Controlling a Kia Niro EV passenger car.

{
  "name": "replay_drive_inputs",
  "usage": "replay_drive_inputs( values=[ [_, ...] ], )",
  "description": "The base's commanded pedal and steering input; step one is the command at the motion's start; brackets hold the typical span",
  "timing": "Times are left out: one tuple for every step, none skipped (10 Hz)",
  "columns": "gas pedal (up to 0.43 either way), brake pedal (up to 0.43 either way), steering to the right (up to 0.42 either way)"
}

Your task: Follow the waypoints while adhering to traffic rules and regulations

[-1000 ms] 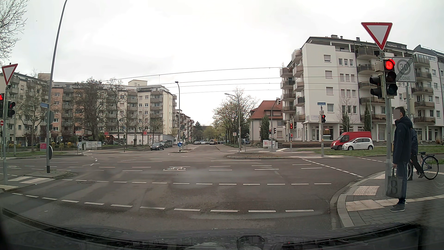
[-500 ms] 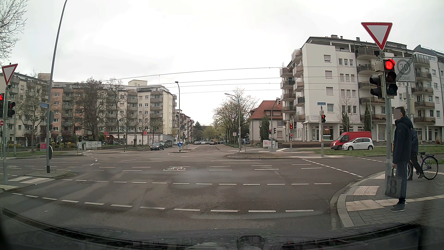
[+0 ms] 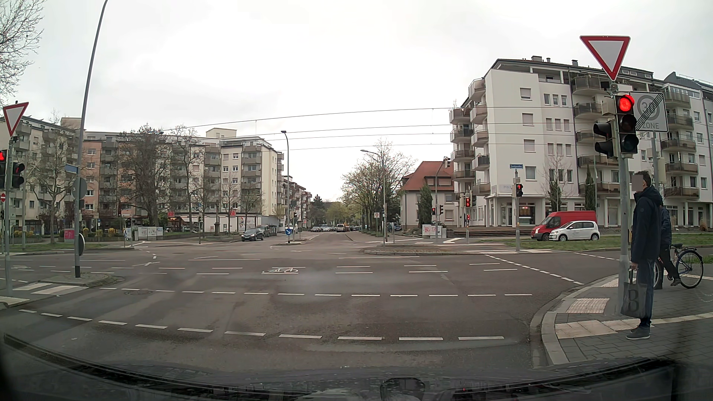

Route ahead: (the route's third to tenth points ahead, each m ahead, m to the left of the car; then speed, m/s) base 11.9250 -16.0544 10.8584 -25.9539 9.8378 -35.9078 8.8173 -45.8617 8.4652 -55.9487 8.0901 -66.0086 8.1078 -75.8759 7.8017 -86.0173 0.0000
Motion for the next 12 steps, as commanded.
replay_drive_inputs(
  values=[
    [0.000,0.256,-0.086],
    [0.000,0.256,-0.086],
    [0.000,0.262,-0.086],
    [0.000,0.256,-0.087],
    [0.000,0.256,-0.087],
    [0.000,0.256,-0.087],
    [0.000,0.256,-0.087],
    [0.000,0.256,-0.087],
    [0.000,0.256,-0.087],
    [0.000,0.256,-0.087],
    [0.000,0.262,-0.087],
    [0.000,0.256,-0.087]
  ],
)
